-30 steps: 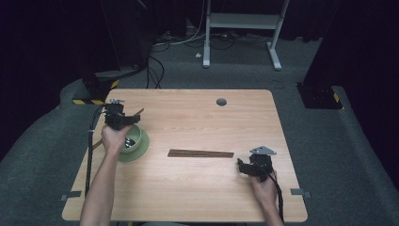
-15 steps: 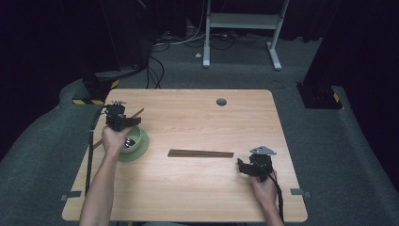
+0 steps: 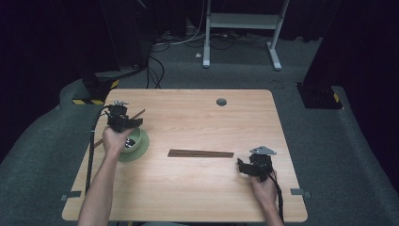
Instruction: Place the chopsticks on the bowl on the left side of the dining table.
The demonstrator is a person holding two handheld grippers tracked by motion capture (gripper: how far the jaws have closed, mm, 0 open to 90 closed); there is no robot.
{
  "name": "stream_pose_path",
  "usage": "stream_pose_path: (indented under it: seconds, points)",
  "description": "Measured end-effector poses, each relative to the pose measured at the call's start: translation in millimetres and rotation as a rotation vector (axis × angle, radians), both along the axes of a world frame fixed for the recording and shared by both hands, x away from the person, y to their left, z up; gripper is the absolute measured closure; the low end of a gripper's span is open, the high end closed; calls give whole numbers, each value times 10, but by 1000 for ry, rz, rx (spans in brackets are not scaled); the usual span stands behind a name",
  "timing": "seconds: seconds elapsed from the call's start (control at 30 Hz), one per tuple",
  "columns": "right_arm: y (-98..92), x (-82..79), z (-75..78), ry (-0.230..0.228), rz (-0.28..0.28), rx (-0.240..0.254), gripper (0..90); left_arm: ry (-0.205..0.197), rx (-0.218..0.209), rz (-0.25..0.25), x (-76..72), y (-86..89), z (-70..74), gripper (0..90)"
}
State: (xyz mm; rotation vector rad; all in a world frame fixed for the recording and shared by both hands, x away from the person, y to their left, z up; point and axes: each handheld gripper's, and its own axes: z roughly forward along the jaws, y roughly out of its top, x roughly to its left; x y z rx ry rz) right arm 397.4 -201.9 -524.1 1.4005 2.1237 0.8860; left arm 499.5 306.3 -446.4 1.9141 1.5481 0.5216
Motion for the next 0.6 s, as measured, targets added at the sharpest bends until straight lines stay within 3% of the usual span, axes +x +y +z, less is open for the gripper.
stream_pose_path:
  seconds: [0.3,0.47,0.6]
  points:
    - [2,2,0,-1,-1,0,224,7,15,-28,-32,-83,2,297]
    - [3,3,0,0,-2,0,224,-9,-15,-31,-74,-78,0,301]
    - [1,8,0,-2,3,-2,224,-6,-11,-38,-109,-69,2,304]
